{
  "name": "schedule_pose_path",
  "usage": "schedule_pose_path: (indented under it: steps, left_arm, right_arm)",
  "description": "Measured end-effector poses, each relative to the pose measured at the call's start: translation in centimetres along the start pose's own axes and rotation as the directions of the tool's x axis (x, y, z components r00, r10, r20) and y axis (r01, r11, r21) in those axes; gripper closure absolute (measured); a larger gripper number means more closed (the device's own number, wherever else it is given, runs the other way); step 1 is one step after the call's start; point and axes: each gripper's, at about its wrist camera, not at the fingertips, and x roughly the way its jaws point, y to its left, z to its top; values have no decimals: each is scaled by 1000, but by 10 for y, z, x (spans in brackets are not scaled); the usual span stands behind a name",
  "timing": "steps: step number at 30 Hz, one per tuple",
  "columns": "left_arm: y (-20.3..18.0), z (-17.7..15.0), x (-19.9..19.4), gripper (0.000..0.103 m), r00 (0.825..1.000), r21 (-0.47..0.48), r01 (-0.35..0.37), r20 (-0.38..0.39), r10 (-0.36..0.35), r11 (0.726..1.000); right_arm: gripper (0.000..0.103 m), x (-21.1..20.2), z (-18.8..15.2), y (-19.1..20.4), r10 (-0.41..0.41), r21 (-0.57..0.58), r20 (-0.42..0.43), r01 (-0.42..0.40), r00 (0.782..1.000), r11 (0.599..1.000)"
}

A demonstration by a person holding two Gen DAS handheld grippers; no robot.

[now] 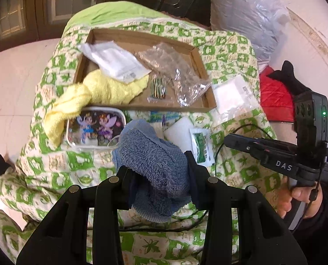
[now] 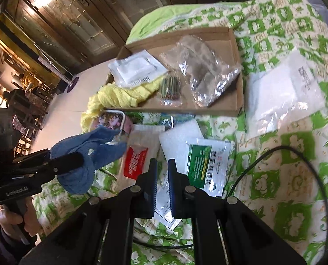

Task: Organize soft objects
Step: 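Hold the blue towel up with left tool while right tool grasps green-label medicine packet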

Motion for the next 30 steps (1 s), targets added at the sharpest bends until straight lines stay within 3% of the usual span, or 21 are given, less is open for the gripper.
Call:
schedule_pose_path:
  steps: [8,13,14,15,17,22,26,29,30]
  left_arm:
    - [-7,31,-13,65,999,27,1,39,-2,1000]
    - [-8,35,-11,65,999,28,18,39,-19,999]
    - [-8,34,-8,65,999,27,20,32,-20,999]
    - [-8,32,-4,65,999,26,20,25,-21,999]
    - [-6,29,3,65,1000,22,21,9,-21,1000]
    - [1,23,14,65,1000,3,26,-13,-25,1000]
    - [1,22,15,65,999,5,30,-16,-30,1000]
    - [0,24,13,65,1000,7,27,-12,-26,1000]
    - [1,24,12,65,1000,9,26,-10,-26,1000]
  right_arm:
    - [96,-12,19,-6,14,7,24,-14,1000,1000]
    - [94,21,10,-13,-4,13,-116,6,993,1000]
    - [88,28,7,-15,-23,18,-133,26,991,999]
    - [65,38,4,-18,-47,29,-149,52,988,998]
    - [30,54,1,-23,-98,44,-160,106,982,993]
    - [30,90,-2,-37,-173,66,-203,190,964,980]
    - [31,108,-4,-58,-102,142,-227,137,969,980]
    - [52,97,-4,-55,-89,148,-204,121,975,982]
    - [53,92,-4,-52,-105,137,-192,133,976,982]
